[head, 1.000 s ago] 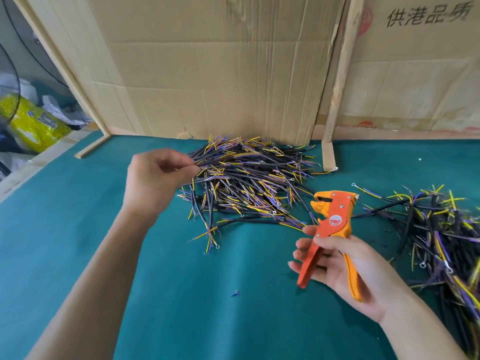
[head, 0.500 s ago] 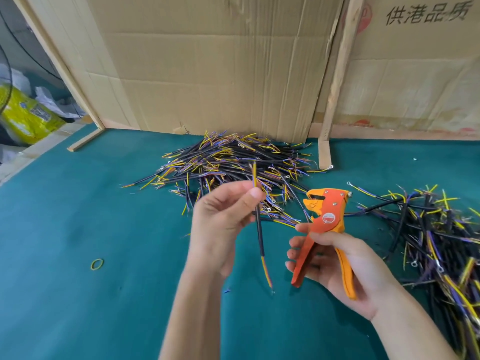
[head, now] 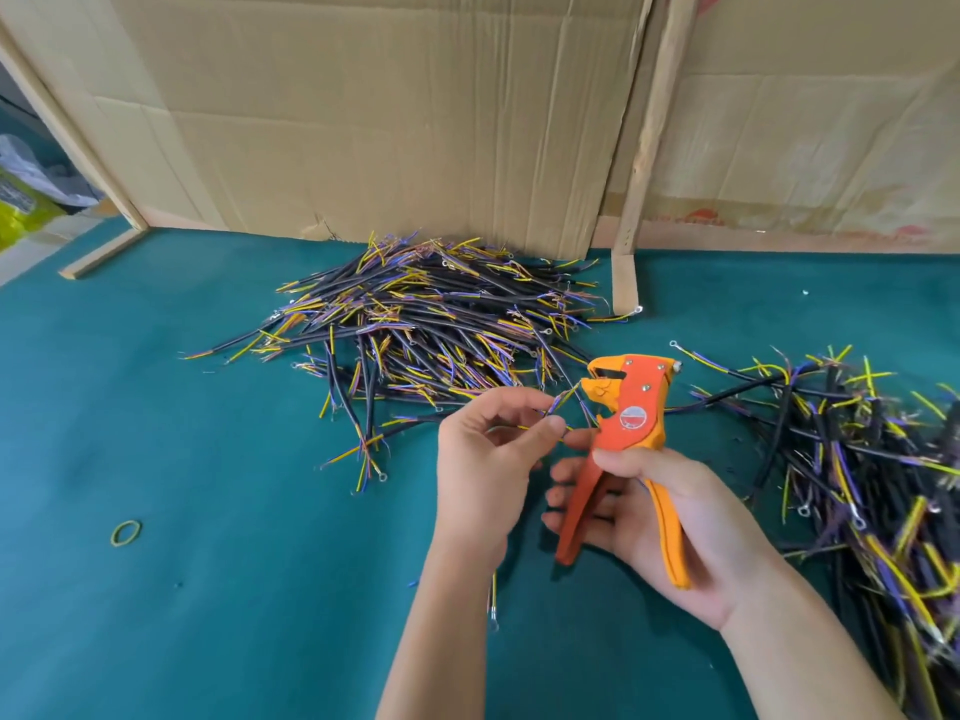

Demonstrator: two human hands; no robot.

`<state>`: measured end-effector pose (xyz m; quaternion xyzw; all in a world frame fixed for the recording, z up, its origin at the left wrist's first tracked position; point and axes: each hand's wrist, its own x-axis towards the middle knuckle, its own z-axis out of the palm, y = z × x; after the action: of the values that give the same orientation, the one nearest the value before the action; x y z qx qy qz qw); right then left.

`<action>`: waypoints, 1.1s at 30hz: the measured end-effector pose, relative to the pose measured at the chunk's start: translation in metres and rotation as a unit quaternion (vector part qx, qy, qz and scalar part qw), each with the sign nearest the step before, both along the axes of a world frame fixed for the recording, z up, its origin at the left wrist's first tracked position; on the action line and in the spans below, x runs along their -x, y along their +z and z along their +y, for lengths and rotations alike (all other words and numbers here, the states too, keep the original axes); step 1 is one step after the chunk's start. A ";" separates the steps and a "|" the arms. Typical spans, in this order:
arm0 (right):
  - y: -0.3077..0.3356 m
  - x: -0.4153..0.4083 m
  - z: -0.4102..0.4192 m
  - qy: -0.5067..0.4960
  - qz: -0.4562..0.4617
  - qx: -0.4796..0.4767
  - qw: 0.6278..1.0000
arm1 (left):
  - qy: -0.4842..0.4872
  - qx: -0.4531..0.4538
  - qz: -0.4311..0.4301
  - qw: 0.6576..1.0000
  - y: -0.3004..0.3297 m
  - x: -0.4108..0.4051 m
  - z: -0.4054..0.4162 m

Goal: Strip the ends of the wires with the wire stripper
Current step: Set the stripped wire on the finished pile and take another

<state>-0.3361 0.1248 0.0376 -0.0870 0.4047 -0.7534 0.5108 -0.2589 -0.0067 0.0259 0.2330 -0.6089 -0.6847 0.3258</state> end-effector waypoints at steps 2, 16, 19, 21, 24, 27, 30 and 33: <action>0.000 0.001 0.000 0.003 0.001 0.000 1.000 | 0.003 0.005 -0.001 1.000 -0.001 0.002 0.000; 0.000 0.003 0.005 0.071 0.047 -0.024 0.996 | 0.062 0.018 -0.057 0.996 -0.006 0.001 -0.004; 0.002 0.004 0.008 0.100 0.060 -0.033 0.993 | 0.054 0.008 -0.045 0.997 -0.005 0.001 -0.005; 0.002 0.005 0.010 0.115 0.066 -0.039 0.990 | 0.054 0.000 -0.030 0.998 -0.005 0.001 -0.006; 0.001 0.007 0.010 0.112 0.069 -0.043 0.990 | 0.058 0.004 -0.016 0.998 -0.006 0.001 -0.008; 0.001 0.007 0.010 0.102 0.070 -0.046 0.991 | 0.060 0.029 -0.018 0.998 -0.006 0.001 -0.007; 0.002 0.006 0.009 0.102 0.072 -0.046 0.991 | 0.057 0.062 -0.029 0.996 -0.005 0.002 -0.006; 0.002 0.005 0.008 0.099 0.076 -0.048 0.991 | 0.062 0.064 -0.039 0.995 -0.004 0.002 -0.006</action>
<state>-0.3413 0.1328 0.0395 -0.1591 0.4675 -0.6699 0.5544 -0.2611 -0.0130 0.0215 0.2756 -0.6480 -0.6133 0.3579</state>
